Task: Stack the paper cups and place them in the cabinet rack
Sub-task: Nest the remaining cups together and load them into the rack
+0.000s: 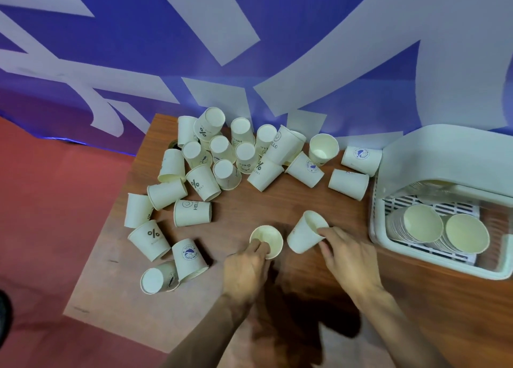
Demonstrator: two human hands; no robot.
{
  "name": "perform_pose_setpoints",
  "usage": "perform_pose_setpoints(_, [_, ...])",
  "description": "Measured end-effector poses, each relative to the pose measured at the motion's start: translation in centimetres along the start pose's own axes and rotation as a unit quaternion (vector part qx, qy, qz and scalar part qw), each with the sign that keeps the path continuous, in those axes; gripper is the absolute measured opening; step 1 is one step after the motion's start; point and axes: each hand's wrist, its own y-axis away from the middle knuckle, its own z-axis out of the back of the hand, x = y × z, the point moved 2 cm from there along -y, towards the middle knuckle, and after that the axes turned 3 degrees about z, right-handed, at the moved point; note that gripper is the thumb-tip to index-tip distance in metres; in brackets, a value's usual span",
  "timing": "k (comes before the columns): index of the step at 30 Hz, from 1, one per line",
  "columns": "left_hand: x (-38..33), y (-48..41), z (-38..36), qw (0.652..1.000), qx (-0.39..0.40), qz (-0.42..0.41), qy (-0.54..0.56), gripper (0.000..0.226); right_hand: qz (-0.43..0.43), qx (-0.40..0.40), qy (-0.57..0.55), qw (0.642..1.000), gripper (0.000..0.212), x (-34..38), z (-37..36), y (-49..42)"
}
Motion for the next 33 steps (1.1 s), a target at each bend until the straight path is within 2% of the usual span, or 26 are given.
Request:
perform_pose_setpoints(4, [0.3, 0.1, 0.2, 1.0, 0.0, 0.023, 0.006, 0.021, 0.005, 0.035, -0.021, 0.999, 0.018, 0.0, -1.0, -0.1])
perform_pose_setpoints(9, [0.2, 0.4, 0.9, 0.999, -0.023, 0.026, 0.028, 0.019, 0.006, 0.039, -0.051, 0.998, 0.01, 1.1, -0.4, 1.0])
perform_pose_setpoints(13, [-0.7, 0.9, 1.5, 0.997, -0.048, 0.028, 0.047, 0.023, -0.001, 0.028, -0.083, 0.996, 0.011, 1.7, 0.4, 2.7])
perform_pose_setpoints(18, [-2.9, 1.4, 3.2, 0.994, -0.087, -0.022, 0.055, 0.014, -0.024, -0.009, -0.125, 0.992, 0.017, 1.5, 1.7, 5.0])
perform_pose_setpoints(24, [-8.0, 1.4, 6.3, 0.978, -0.148, -0.088, 0.117, 0.011, -0.045, -0.122, -0.175, 0.976, 0.013, -0.2, 6.0, 7.8])
perform_pose_setpoints(29, [-15.6, 0.5, 9.2, 0.938, -0.199, -0.192, 0.209, 0.014, -0.087, -0.247, -0.208, 0.942, 0.017, -5.3, 11.9, 12.1])
perform_pose_setpoints(33, [-22.4, -1.2, 9.7, 0.919, -0.192, -0.257, 0.23, 0.015, -0.127, -0.323, -0.151, 0.925, 0.018, -11.9, 14.9, 14.9])
